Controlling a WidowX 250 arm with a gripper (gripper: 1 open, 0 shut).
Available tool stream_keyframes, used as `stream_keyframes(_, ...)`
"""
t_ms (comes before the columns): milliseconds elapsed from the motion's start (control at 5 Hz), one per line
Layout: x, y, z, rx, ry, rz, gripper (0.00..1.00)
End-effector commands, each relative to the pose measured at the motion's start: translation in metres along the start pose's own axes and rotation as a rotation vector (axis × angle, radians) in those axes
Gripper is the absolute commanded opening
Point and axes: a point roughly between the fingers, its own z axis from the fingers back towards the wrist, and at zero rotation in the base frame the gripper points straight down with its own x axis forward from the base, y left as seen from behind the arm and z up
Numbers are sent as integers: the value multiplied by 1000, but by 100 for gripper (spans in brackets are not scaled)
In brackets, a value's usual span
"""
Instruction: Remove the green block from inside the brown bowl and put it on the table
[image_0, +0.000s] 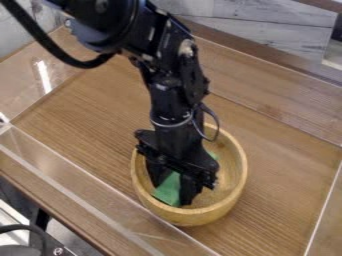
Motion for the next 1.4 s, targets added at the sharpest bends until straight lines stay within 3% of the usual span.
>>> stream_keyframes(0,12,5,15,-9,-52,-2,0)
stream_keyframes(400,6,2,12,-26,-66,88,0)
stream_keyframes(800,0,10,33,-45,-86,219,0)
stream_keyframes(1200,14,15,52,-66,-118,281,0)
